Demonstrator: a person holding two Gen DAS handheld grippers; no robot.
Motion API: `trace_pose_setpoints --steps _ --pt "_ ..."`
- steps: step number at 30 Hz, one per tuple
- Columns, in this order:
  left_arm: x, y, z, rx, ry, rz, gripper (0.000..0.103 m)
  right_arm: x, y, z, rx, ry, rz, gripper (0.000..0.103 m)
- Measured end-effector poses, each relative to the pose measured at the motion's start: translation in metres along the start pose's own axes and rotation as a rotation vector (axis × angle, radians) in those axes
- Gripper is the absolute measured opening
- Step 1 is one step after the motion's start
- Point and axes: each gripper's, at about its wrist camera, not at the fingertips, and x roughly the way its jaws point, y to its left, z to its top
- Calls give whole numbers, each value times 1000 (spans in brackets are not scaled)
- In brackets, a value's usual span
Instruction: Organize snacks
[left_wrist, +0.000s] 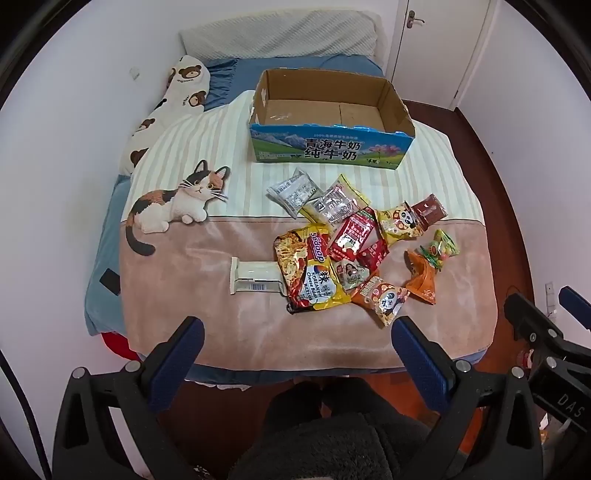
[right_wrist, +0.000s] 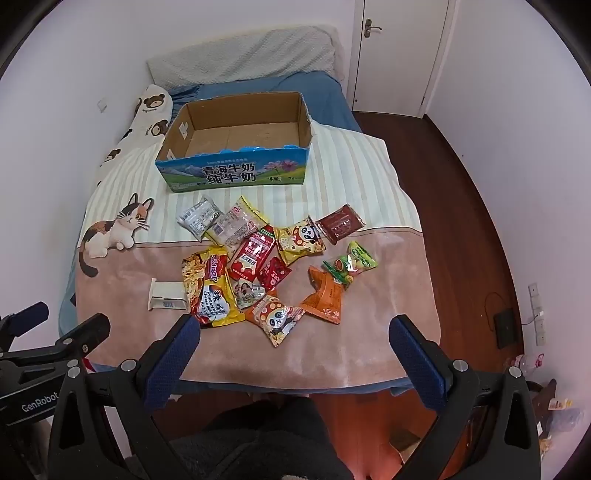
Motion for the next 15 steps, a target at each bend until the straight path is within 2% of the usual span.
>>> trace_pose_setpoints --steps 9,15 --pt "11 -12 -8 2 12 18 103 3 -2 4 -7 6 3 103" --pt "8 -4 -3 1 22 5 103 5 -3 6 -3 5 0 103"
